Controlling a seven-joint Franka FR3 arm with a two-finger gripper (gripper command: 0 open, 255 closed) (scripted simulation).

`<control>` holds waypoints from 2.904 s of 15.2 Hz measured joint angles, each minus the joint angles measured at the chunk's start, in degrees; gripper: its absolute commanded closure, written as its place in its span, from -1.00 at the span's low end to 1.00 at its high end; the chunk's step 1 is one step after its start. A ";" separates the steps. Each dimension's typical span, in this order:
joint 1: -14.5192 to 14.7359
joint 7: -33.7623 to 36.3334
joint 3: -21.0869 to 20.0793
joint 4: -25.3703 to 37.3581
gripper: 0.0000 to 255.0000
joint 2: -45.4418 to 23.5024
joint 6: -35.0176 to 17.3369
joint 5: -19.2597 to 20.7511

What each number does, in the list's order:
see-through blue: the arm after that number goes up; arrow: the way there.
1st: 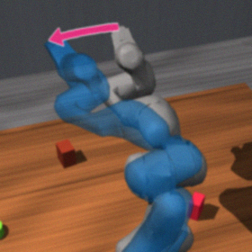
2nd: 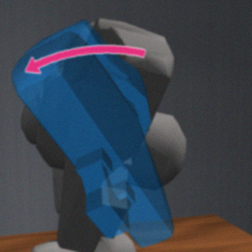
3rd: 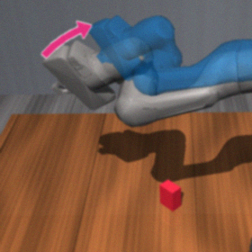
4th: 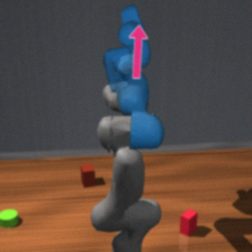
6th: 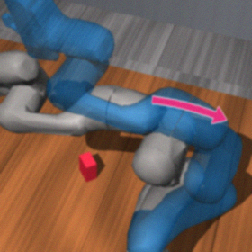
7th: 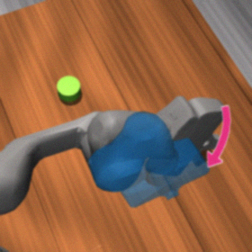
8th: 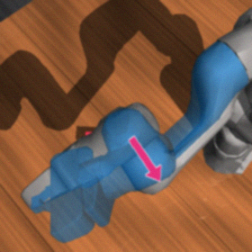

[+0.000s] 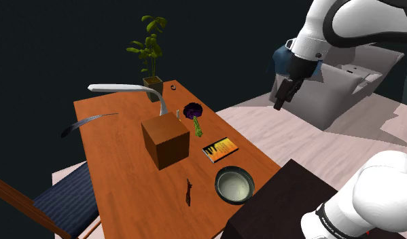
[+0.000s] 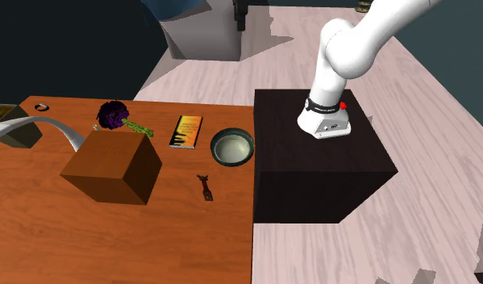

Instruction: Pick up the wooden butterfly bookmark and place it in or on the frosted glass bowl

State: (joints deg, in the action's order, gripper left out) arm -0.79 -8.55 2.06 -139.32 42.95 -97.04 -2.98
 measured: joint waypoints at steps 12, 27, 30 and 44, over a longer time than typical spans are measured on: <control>0.28 22.38 -11.25 -15.32 -1.00 0.36 -16.96 -11.24; -0.20 56.65 -32.34 -17.09 -1.00 -27.59 -53.01 -24.36; -3.05 66.91 -36.42 -13.98 -1.00 -37.56 -61.10 -19.43; 12.97 108.34 -18.28 -0.38 -1.00 -65.91 -77.58 12.84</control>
State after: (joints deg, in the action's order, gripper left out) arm 12.18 99.79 -16.22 -139.70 -22.96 -174.62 9.86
